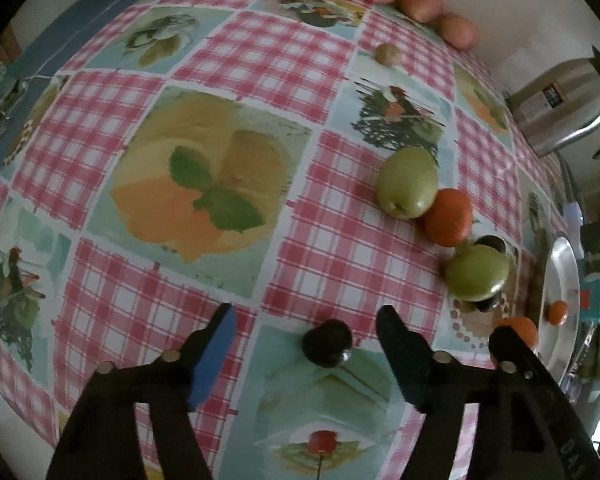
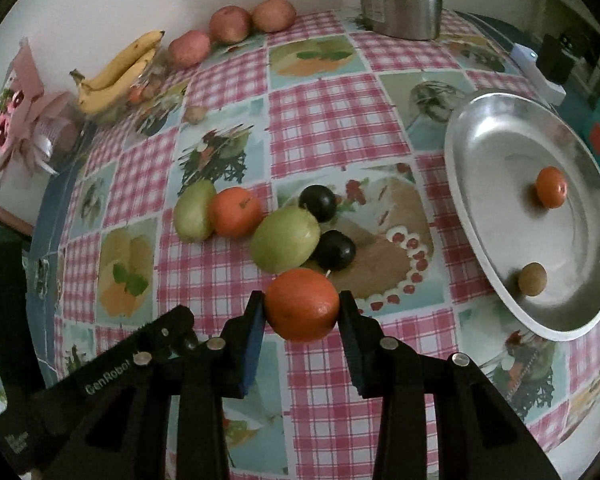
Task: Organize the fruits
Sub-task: 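Grasp the orange with the right tool while the left tool grasps the dark plum, then carry the orange and plum to the steel plate and release both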
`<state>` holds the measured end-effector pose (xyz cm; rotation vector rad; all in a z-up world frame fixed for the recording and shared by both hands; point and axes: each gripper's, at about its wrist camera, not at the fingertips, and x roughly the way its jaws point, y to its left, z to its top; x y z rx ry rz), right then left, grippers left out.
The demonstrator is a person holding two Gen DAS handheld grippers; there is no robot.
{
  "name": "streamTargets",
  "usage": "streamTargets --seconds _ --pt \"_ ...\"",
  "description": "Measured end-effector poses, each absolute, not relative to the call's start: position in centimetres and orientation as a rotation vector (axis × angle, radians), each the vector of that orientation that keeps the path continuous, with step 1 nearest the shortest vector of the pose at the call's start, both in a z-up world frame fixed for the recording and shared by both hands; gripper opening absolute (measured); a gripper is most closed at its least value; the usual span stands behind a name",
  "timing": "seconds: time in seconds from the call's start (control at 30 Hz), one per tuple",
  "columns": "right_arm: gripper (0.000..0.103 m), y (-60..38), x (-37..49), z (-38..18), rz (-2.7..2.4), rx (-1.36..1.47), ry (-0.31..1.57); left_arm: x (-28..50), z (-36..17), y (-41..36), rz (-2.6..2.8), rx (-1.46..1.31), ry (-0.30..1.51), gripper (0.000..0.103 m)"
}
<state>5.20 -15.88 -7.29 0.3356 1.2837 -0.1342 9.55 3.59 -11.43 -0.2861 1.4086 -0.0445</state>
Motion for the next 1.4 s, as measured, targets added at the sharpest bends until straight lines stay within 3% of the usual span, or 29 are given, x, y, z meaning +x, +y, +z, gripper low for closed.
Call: streamTargets --seconds 0.23,0.33,1.0,1.4 --pt "0.038 -15.8 5.5 -7.5 -0.137 0.351 1.280 10.1 -11.5 1.5 -0.084 -0.274 1.418 0.035" --pt "0.038 -15.9 5.3 -7.3 -0.136 0.359 1.271 10.2 -11.8 1.2 -0.100 -0.267 1.424 0.026" --pt "0.038 -17.5 4.8 -5.9 -0.159 0.425 1.225 9.6 -7.8 1.8 -0.129 -0.316 1.307 0.025" --pt "0.038 -21.7 4.2 -5.4 -0.246 0.519 1.196 10.2 -6.0 -2.9 -0.182 -0.211 1.287 0.025"
